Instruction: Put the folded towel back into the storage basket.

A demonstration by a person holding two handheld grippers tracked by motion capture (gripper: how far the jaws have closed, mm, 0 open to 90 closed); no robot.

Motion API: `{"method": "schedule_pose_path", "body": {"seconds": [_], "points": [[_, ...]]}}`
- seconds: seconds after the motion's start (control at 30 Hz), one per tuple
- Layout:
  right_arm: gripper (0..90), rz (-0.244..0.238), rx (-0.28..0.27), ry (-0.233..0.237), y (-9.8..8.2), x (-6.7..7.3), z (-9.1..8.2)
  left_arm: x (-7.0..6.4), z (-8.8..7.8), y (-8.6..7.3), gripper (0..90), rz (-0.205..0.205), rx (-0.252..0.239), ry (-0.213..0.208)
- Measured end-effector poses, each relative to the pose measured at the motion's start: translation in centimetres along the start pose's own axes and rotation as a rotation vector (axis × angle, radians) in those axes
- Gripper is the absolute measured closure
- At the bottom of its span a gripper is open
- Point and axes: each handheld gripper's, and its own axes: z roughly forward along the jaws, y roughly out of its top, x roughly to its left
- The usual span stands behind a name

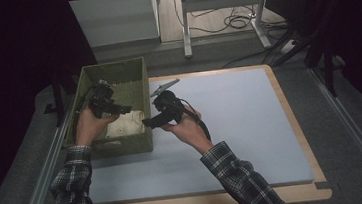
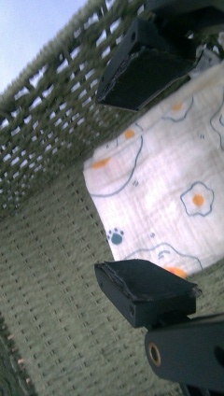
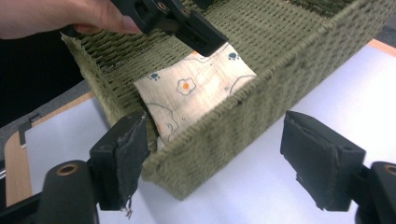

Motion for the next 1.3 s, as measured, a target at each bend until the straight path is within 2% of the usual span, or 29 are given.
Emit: {"method": "schedule_pose_path", "body": {"seconds": [0.47, 0.53, 0.63, 1.3], "points": [[13.4, 0.025, 0.005, 0.048, -2.3, -1.6, -1.5, -1.1, -0.4, 0.5, 7.5, -0.028, -0.021, -0.064], [12.2, 0.015, 0.014, 0.046, -2.7, -1.7, -1.7, -1.3, -0.5, 0.6, 5.3, -0.018, -0.02, -0.078], [11.0, 0.014, 0.016, 0.05, -3.2, -1.8, -2.0, -1.8, -0.6, 0.8, 5.1, -0.013, -0.024, -0.078], [8.9, -0.002, 0.024, 0.022, -6.8, -3.0, -4.6, -6.3, -0.8, 2.0, 2.5, 0.1, -0.042, -0.089]]}}
